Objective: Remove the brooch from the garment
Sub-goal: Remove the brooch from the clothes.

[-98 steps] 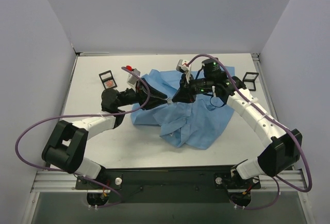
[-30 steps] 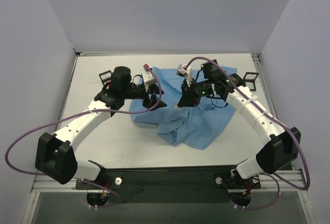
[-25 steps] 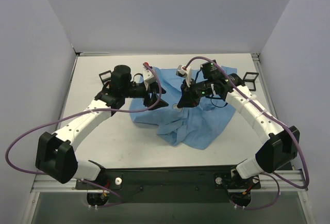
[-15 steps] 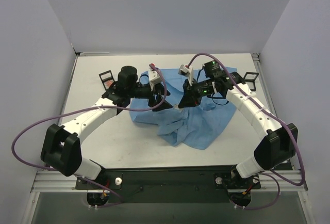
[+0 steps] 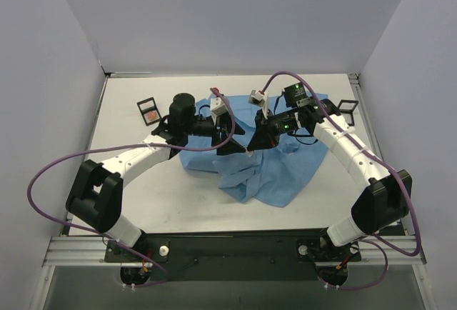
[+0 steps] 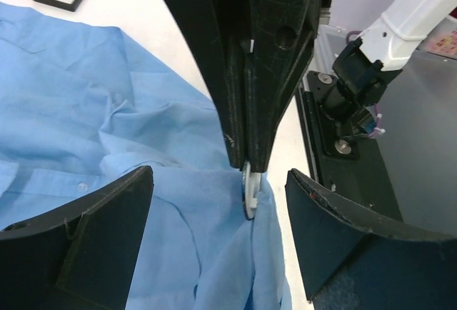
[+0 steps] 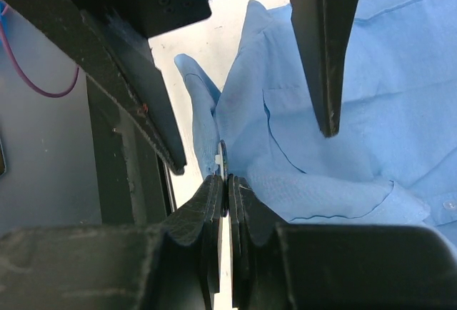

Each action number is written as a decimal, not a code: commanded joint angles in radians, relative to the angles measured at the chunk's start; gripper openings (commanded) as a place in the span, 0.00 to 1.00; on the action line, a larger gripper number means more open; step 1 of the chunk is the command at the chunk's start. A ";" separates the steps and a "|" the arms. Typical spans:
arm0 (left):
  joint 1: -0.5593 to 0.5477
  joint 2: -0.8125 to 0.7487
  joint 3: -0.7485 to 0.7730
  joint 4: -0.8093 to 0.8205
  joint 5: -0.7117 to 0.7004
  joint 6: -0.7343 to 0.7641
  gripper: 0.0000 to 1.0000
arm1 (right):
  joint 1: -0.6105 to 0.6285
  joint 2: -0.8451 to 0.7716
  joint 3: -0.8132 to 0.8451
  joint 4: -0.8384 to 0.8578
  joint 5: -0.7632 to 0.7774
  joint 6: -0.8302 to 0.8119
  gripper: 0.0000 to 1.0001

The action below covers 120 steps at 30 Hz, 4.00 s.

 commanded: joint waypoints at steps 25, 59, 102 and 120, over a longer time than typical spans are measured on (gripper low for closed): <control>-0.042 0.009 -0.070 0.152 0.016 -0.038 0.61 | 0.001 -0.032 -0.008 -0.013 -0.072 -0.032 0.00; -0.044 0.021 -0.064 0.113 0.029 -0.009 0.54 | -0.008 -0.060 -0.013 -0.010 -0.105 -0.036 0.00; -0.045 0.033 -0.048 0.061 -0.017 0.025 0.35 | 0.004 -0.080 -0.030 -0.015 -0.143 -0.069 0.00; -0.048 0.038 -0.038 0.027 -0.075 0.039 0.23 | 0.013 -0.088 -0.034 -0.016 -0.123 -0.082 0.00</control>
